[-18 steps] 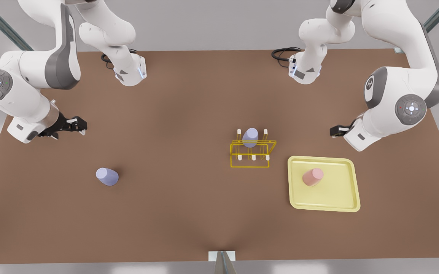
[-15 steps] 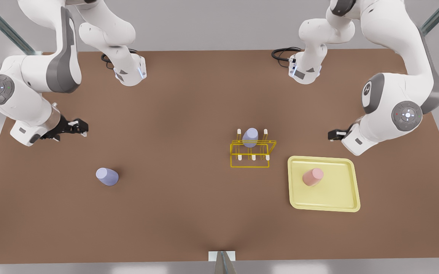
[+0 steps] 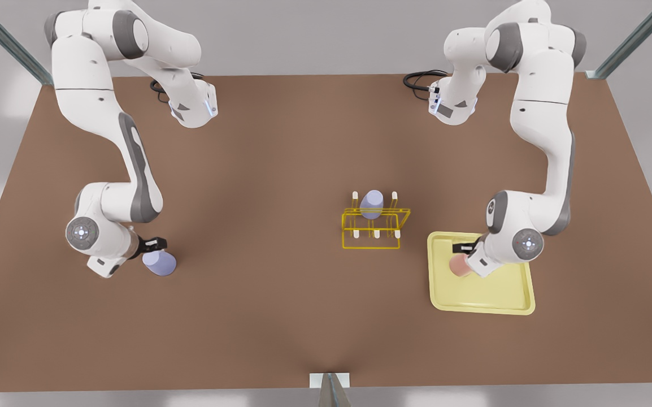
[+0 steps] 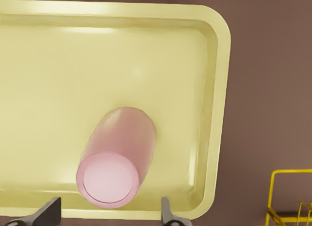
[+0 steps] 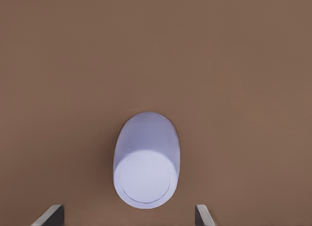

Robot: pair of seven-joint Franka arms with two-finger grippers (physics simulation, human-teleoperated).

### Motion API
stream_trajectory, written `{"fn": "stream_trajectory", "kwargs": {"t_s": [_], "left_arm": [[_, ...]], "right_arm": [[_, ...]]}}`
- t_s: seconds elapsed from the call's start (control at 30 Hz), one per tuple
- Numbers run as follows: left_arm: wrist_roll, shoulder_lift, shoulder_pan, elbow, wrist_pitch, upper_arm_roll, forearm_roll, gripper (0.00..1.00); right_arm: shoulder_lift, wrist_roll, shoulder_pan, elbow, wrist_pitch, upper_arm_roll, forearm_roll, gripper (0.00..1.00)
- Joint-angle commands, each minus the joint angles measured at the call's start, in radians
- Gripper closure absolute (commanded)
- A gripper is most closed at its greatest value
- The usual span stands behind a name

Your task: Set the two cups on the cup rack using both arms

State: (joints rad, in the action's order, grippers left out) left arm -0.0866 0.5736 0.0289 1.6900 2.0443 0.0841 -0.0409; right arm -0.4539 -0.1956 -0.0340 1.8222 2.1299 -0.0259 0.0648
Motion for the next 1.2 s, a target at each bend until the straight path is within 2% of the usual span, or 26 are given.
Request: {"fn": "stream_trajectory", "kwargs": {"t_s": [0.0,0.23,0.27,0.3,0.7,0.8,0.93,1.0,1.17], "left_arm": [[0.005,0.008,-0.004,0.022,0.165,-0.001,-0.001,0.00],[0.007,0.061,-0.003,0.022,0.204,-0.001,-0.002,0.00],[0.007,0.068,-0.003,0.022,0.204,-0.001,-0.002,0.13],[0.007,0.075,-0.003,0.020,0.204,-0.001,-0.002,0.14],[0.004,0.074,-0.004,0.020,0.204,-0.003,-0.004,0.14],[-0.001,0.066,0.003,0.020,0.171,-0.004,-0.002,0.14],[-0.030,0.037,0.002,-0.033,0.025,0.005,-0.002,0.14],[-0.030,0.034,0.006,-0.039,0.025,0.005,-0.002,0.14],[-0.116,0.034,0.013,-0.159,-0.145,0.059,-0.005,0.14]], "right_arm": [[0.001,0.027,-0.001,0.052,0.219,0.000,-0.013,0.00],[-0.012,0.027,-0.006,0.061,0.229,0.000,-0.017,0.00],[-0.019,0.027,-0.006,0.061,0.235,0.000,-0.017,0.00],[-0.031,0.027,-0.006,0.061,0.234,0.000,-0.017,0.00],[-0.094,0.044,-0.026,0.089,0.262,0.000,-0.048,0.00],[-0.106,0.044,-0.024,0.091,0.277,0.000,-0.048,0.00],[-0.109,0.050,-0.024,0.089,0.278,0.000,-0.048,0.00],[-0.108,0.050,-0.026,0.089,0.277,0.000,-0.048,0.10],[-0.104,0.048,-0.030,0.089,0.277,0.000,-0.066,0.17]]}}
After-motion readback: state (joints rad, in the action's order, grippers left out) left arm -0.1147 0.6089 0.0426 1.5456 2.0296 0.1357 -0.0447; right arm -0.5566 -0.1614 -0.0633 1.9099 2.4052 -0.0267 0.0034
